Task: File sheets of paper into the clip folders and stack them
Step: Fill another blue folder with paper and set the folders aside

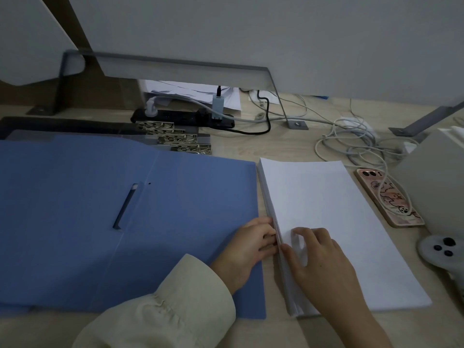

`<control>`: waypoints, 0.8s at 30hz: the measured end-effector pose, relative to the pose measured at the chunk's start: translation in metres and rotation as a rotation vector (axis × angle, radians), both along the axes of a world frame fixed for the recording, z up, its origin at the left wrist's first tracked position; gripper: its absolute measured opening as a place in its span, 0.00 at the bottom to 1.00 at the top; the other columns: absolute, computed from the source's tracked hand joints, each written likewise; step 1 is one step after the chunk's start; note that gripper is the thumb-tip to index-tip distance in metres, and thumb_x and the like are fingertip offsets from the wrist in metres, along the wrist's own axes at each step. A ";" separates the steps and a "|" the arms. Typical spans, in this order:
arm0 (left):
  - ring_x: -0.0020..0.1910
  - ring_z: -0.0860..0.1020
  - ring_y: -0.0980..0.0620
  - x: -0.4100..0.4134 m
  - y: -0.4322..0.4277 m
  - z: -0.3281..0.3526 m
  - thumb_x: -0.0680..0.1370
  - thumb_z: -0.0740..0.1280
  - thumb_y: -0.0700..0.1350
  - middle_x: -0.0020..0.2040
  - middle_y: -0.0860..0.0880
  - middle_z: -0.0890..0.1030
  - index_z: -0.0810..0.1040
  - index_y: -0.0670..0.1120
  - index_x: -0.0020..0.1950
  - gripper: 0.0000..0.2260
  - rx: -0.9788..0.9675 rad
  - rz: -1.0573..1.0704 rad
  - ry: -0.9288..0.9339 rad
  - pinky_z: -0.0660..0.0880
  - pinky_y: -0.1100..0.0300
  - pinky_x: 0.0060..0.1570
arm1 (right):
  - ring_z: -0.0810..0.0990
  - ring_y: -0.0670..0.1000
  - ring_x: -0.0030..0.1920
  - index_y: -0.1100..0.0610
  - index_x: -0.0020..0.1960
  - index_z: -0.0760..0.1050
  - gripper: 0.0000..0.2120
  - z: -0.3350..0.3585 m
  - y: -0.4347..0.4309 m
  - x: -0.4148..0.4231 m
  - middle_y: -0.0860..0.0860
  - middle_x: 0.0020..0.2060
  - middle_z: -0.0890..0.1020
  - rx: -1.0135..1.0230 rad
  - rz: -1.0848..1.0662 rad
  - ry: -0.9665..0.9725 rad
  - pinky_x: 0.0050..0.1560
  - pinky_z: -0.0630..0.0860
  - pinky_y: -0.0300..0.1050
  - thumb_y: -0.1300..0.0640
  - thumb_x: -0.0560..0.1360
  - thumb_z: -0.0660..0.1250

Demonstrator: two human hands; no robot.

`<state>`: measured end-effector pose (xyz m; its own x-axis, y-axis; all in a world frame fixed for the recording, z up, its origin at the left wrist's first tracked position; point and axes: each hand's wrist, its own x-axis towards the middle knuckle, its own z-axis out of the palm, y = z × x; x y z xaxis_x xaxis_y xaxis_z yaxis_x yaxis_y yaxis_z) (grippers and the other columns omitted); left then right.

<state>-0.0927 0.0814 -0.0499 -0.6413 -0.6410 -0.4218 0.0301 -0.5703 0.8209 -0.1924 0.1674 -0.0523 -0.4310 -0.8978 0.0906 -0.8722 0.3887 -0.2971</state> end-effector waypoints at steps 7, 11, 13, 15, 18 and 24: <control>0.44 0.75 0.55 -0.005 0.005 -0.001 0.78 0.54 0.35 0.46 0.50 0.77 0.74 0.37 0.61 0.15 -0.175 0.026 -0.140 0.71 0.74 0.43 | 0.74 0.46 0.49 0.51 0.64 0.69 0.17 0.001 -0.001 -0.001 0.49 0.60 0.73 -0.033 -0.013 -0.039 0.45 0.69 0.34 0.47 0.77 0.56; 0.60 0.68 0.59 -0.013 0.011 0.007 0.80 0.55 0.40 0.66 0.53 0.68 0.67 0.46 0.69 0.17 -0.462 0.092 -0.274 0.64 0.71 0.52 | 0.72 0.44 0.43 0.51 0.63 0.68 0.15 0.002 0.000 -0.005 0.47 0.58 0.74 -0.029 -0.042 -0.091 0.35 0.63 0.29 0.49 0.79 0.53; 0.53 0.75 0.55 -0.018 0.014 0.010 0.80 0.56 0.41 0.58 0.50 0.77 0.75 0.46 0.61 0.12 -0.397 -0.029 -0.239 0.71 0.66 0.47 | 0.73 0.44 0.42 0.50 0.62 0.68 0.14 0.002 0.001 -0.005 0.47 0.57 0.74 -0.035 -0.043 -0.107 0.33 0.62 0.27 0.48 0.79 0.52; 0.38 0.75 0.56 -0.024 0.015 0.010 0.81 0.55 0.44 0.40 0.50 0.77 0.75 0.48 0.44 0.11 -0.407 -0.119 -0.292 0.70 0.68 0.36 | 0.72 0.44 0.42 0.49 0.63 0.67 0.15 0.004 0.001 -0.005 0.46 0.58 0.73 -0.026 -0.051 -0.137 0.34 0.63 0.28 0.48 0.79 0.52; 0.31 0.68 0.57 -0.034 0.014 0.008 0.82 0.53 0.46 0.32 0.51 0.68 0.70 0.45 0.40 0.13 -0.494 -0.139 -0.429 0.64 0.66 0.29 | 0.71 0.43 0.44 0.49 0.66 0.63 0.16 0.005 0.001 -0.005 0.46 0.62 0.70 0.002 -0.043 -0.157 0.34 0.62 0.25 0.49 0.79 0.52; 0.39 0.72 0.51 -0.039 0.010 0.004 0.82 0.51 0.42 0.37 0.49 0.68 0.71 0.39 0.53 0.11 -0.560 -0.153 -0.515 0.66 0.64 0.37 | 0.74 0.43 0.48 0.48 0.63 0.69 0.14 0.007 0.006 -0.009 0.45 0.62 0.72 -0.049 -0.062 -0.317 0.47 0.69 0.35 0.51 0.79 0.53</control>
